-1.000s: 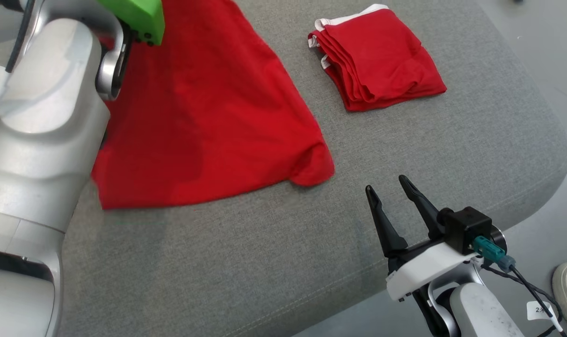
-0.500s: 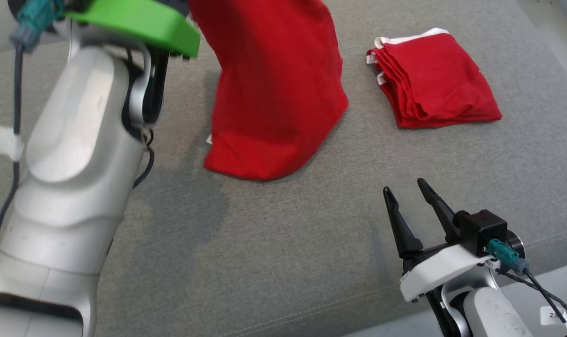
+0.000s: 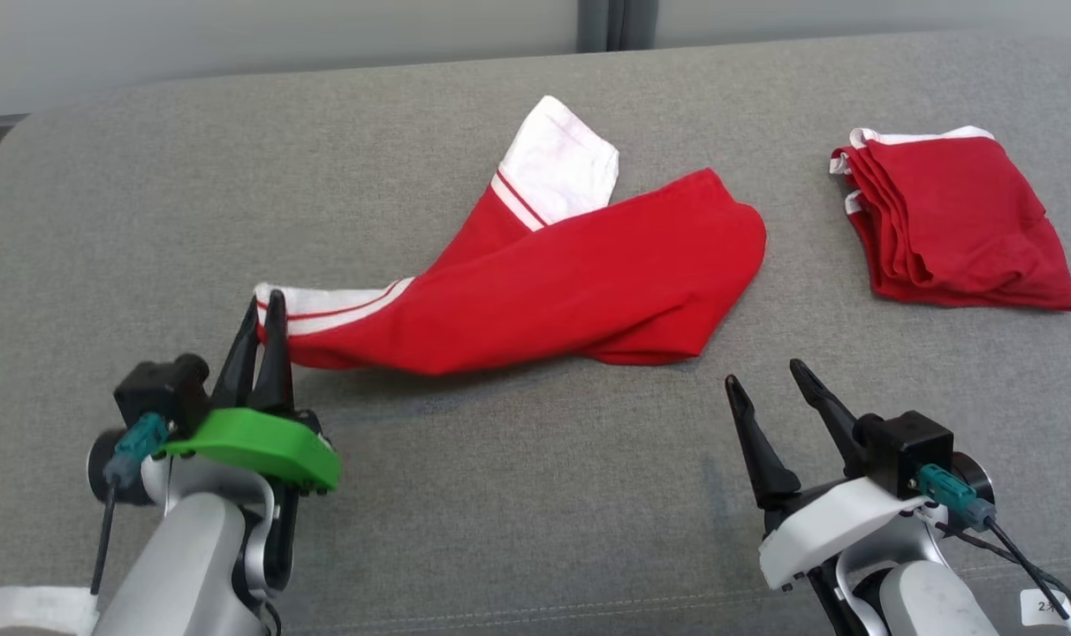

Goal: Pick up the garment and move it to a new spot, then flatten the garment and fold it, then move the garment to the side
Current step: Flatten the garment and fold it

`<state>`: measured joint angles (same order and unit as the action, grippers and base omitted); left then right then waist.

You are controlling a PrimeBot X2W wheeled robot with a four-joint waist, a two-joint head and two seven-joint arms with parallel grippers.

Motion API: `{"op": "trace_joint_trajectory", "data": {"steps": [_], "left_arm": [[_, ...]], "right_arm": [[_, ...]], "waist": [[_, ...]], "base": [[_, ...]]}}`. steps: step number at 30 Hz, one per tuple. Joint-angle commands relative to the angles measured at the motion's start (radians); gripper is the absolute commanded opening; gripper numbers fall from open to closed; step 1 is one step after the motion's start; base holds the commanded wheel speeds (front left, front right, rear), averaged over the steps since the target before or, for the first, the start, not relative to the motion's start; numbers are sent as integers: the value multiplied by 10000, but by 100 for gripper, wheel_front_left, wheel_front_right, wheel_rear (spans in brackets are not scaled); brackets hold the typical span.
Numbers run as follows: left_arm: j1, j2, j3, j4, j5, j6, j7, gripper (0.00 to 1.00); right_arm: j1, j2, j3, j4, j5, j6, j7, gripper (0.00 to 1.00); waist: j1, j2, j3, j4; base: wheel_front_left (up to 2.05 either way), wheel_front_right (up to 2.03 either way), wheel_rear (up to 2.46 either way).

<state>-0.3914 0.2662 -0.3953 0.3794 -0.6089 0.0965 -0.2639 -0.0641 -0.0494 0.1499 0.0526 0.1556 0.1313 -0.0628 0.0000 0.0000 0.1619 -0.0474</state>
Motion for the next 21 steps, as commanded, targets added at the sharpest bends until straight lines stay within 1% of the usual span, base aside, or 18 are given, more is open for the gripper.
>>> {"op": "trace_joint_trajectory", "data": {"steps": [1, 8, 13, 19, 21], "left_arm": [[194, -19, 41, 6, -11, 53, 2, 0], [1529, -312, 567, 678, -346, 535, 2, 0], [2092, -578, 594, 1324, -497, 588, 2, 0], [2467, -970, 259, 2085, -513, 461, 81, 0], [2575, -1145, 62, 2246, -460, 349, 83, 0]], "right_arm": [[106, -19, -12, -59, -60, -12, 24, 100], [247, -18, 22, -118, -81, -12, 136, 100], [411, -18, -33, -155, -149, -12, 228, 100], [549, -18, -99, -249, -217, -12, 328, 100], [582, -18, -103, -292, -211, -12, 354, 100]], "waist": [[0, 0, -347, 315], [0, 0, -641, 232], [0, 0, -821, 107], [0, 0, -997, 34], [0, 0, -1060, 26]], "base": [[0, 0, 0], [0, 0, 0], [0, 0, 0], [0, 0, 0], [0, 0, 0]]}}
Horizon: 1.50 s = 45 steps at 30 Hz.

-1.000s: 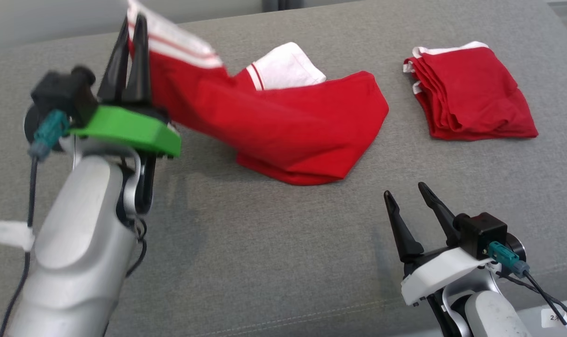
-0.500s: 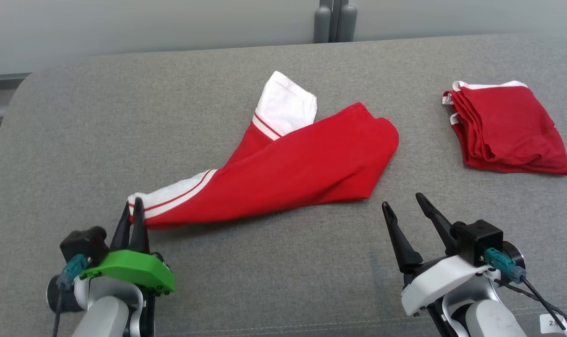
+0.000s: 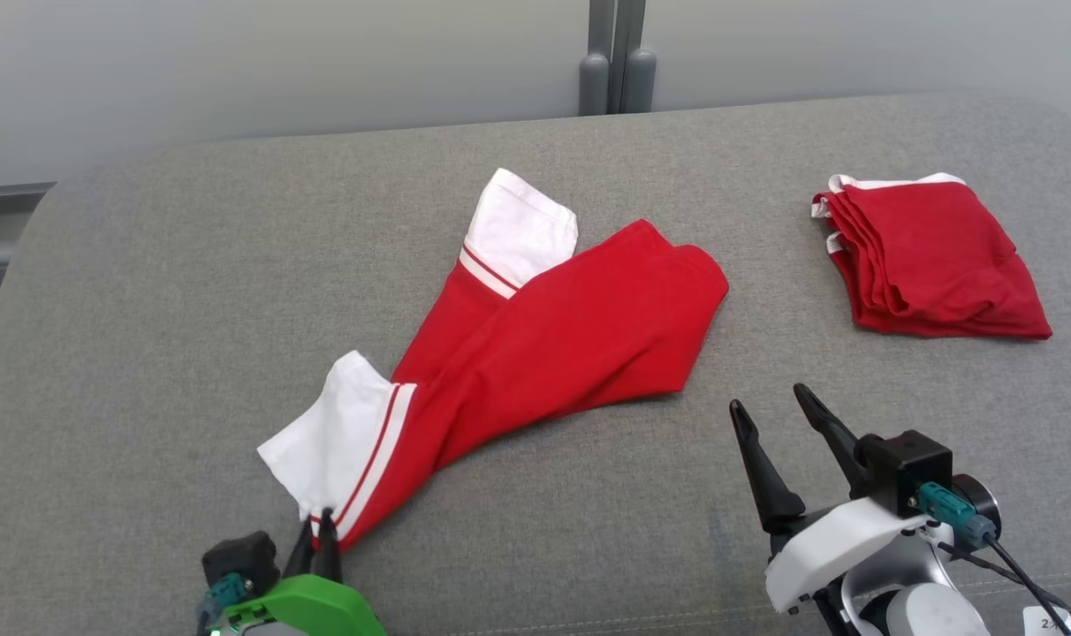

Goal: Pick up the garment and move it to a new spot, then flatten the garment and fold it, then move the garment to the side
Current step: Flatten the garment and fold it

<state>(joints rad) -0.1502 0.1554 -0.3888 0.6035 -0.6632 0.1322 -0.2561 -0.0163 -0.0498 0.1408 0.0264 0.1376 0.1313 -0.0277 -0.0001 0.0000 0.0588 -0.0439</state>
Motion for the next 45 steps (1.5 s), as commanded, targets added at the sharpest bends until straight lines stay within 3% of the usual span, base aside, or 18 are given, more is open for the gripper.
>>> {"op": "trace_joint_trajectory", "data": {"steps": [1, 3, 5, 6, 12, 26, 34, 45], "left_arm": [[205, -76, -139, 96, 161, -51, 42, 0], [270, -189, -326, 259, 153, -143, 161, 1], [317, -299, -469, 402, 78, -246, 287, 46], [330, -339, -497, 451, 48, -254, 309, 100], [367, -367, -570, 529, -48, -274, 431, 100], [299, 542, 538, -638, -570, 378, 416, 100], [-609, 1075, 94, -203, -189, 511, 1643, 100], [-1325, 1019, -200, 599, -348, 595, 2990, 100]], "right_arm": [[116, -14, -25, -39, -32, -12, 26, 100], [145, -14, -37, -64, -54, -12, 64, 100], [178, -13, -42, -82, -71, -12, 68, 100], [199, -14, -40, -90, -78, -12, 80, 100], [294, -13, -46, -147, -70, -12, 124, 100], [376, -14, -304, -241, -100, -12, 268, 100], [215, -13, -247, -294, -78, -12, 227, 100], [91, -13, -338, -338, -113, -12, 180, 100]], "waist": [[1, 0, -69, -9], [1, 0, -138, -11], [1, 0, -203, -12], [1, 0, -233, -12], [1, 0, -346, -7], [1, 0, -478, 42], [1, 0, -163, -133], [1, 0, 199, -453]], "base": [[0, 0, 0], [0, 0, 0], [0, 0, 0], [0, 0, 0], [0, 0, 0], [0, 0, 0], [0, 0, 0], [0, 0, 0]]}}
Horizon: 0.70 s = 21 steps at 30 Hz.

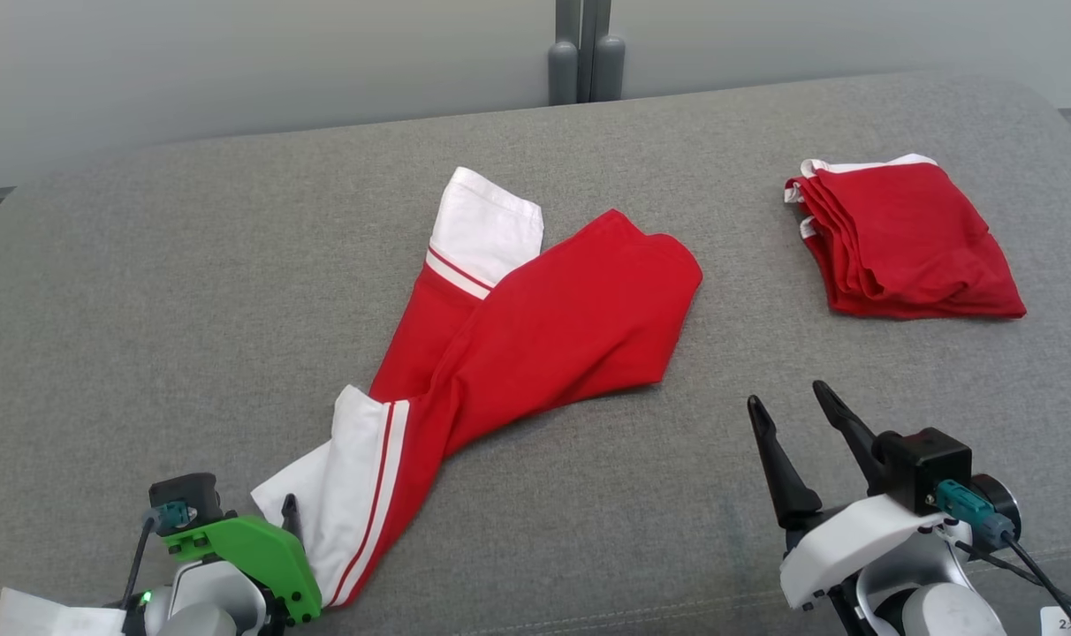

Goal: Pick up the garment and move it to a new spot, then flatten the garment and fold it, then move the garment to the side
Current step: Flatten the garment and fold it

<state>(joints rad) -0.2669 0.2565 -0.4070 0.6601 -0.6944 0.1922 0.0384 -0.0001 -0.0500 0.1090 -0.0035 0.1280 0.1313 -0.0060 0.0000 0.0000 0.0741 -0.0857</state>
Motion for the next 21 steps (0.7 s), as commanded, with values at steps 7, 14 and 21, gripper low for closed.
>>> {"op": "trace_joint_trajectory", "data": {"steps": [7, 14, 21], "left_arm": [[-395, 44, -158, 90, 30, -270, -70, 0], [-940, 245, 0, 67, 279, -123, -819, 0], [-1885, 721, 312, -415, 804, 95, -2340, 0]], "right_arm": [[-158, -11, -39, -51, -15, -12, -118, 100], [-272, -11, -9, -14, 20, -12, -148, 100], [-369, -11, 3, 12, 47, -12, -237, 100]], "waist": [[0, 0, 239, -75], [0, 0, 440, -126], [0, 0, 683, -186]], "base": [[0, 0, 0], [0, 0, 0], [0, 0, 0]]}}
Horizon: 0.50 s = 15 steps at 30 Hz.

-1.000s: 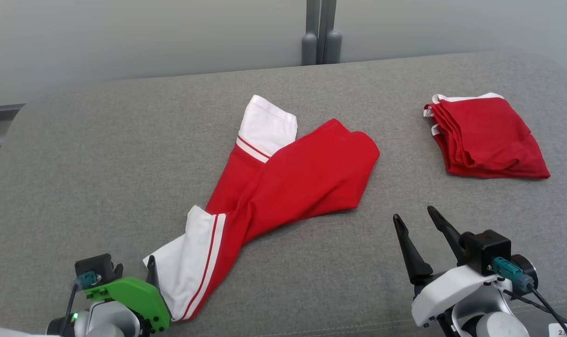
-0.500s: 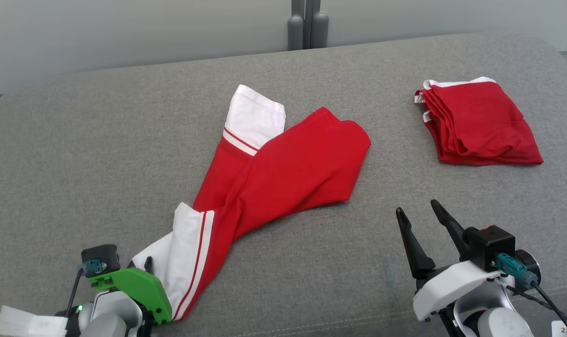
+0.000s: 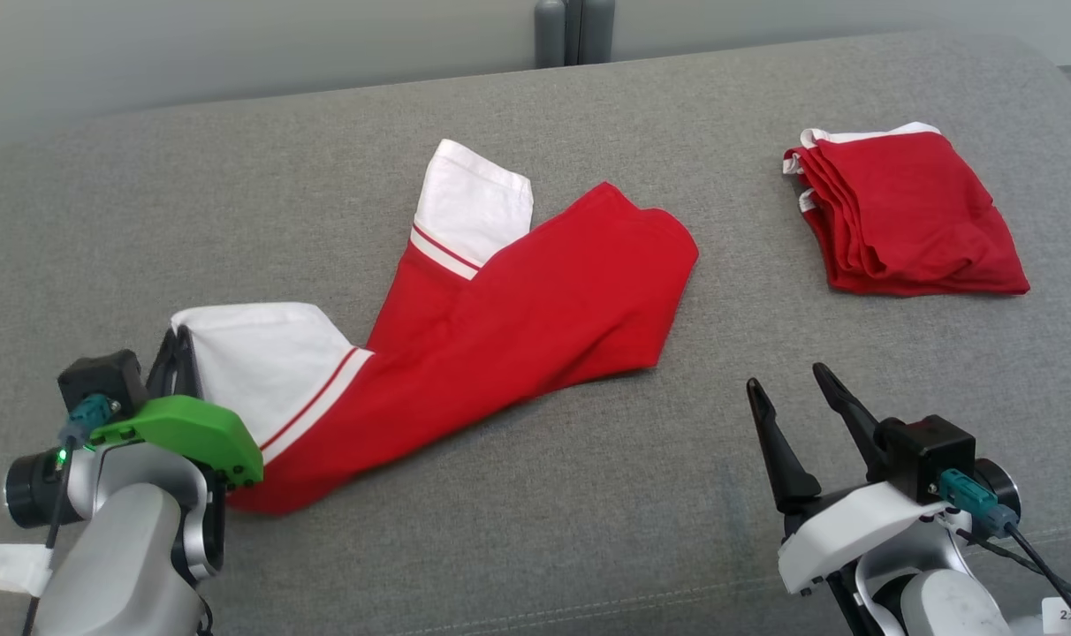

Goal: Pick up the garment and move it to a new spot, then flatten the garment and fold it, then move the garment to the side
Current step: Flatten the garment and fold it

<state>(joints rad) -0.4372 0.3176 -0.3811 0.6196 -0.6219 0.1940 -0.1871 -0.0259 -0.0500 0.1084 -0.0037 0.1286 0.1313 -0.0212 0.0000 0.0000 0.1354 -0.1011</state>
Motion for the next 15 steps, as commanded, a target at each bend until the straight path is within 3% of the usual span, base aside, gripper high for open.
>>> {"op": "trace_joint_trajectory", "data": {"steps": [1, 7, 12, 13, 14, 15], "left_arm": [[-182, 110, 53, -10, 79, 78, -85, 0], [-809, 289, 239, 407, 195, 151, -381, 0], [-878, 255, 274, 1172, 177, 593, -45, 0], [-836, 219, 234, 1316, 181, 672, 74, 21], [-773, 179, 193, 1482, 175, 755, 242, 95], [-726, 137, 175, 1570, 137, 800, 312, 100]], "right_arm": [[-111, -11, 9, 14, 42, -12, -86, 100], [-246, -11, 138, 40, 53, -12, -88, 100], [-347, -11, 173, 66, -29, -12, -82, 100], [-352, -11, 172, 72, -38, -12, -76, 100], [-348, -11, 179, 75, -41, -12, -70, 100], [-344, -11, 187, 75, -43, -12, -64, 100]], "waist": [[0, 0, 70, -32], [0, 0, 328, -220], [0, 0, 479, -379], [0, 0, 488, -402], [0, 0, 491, -425], [0, 0, 490, -444]], "base": [[0, 0, 0], [0, 0, 0], [0, 0, 0], [0, 0, 0], [0, 0, 0], [0, 0, 0]]}}
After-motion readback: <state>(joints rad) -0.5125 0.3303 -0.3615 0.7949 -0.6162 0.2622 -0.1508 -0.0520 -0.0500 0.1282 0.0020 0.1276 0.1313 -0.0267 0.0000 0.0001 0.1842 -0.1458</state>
